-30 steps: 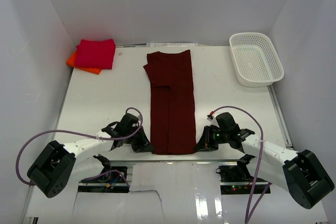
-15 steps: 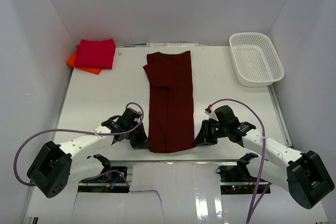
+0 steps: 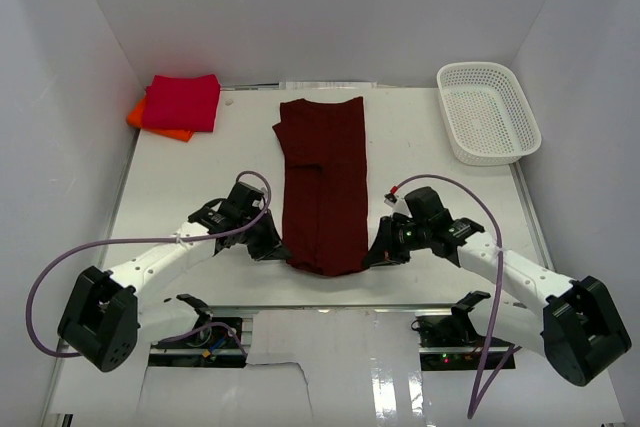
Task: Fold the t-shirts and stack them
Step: Grab the bottom of the folded rectangular tshirt with both arms, then fold the folded rectangular tshirt in 1/3 of the way
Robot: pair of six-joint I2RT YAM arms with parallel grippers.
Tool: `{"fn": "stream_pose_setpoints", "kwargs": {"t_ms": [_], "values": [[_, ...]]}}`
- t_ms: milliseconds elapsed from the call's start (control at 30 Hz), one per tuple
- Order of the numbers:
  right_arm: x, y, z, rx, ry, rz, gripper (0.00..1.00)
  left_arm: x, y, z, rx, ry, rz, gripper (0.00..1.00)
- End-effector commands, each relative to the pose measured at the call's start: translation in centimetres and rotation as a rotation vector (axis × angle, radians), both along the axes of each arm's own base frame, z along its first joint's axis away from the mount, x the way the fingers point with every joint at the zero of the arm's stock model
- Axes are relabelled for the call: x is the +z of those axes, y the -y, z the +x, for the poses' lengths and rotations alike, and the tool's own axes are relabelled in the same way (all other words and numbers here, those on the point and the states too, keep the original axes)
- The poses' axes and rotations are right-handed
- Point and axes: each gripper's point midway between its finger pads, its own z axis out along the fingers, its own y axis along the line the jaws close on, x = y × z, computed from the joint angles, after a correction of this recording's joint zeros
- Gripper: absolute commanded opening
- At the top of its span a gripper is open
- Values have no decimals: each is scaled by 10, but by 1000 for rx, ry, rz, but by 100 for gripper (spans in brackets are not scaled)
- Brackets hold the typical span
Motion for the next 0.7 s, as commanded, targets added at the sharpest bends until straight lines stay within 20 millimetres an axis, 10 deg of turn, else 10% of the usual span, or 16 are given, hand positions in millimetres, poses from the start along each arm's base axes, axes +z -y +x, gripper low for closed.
{"fn": "stream_pose_setpoints", "kwargs": {"t_ms": [0, 667], "values": [[20, -10, 15, 30, 54, 32, 8, 14, -2, 13, -2, 36, -11, 0], [49, -19, 101, 33, 137, 47, 8, 45, -6, 120, 13, 126, -23, 0]]}}
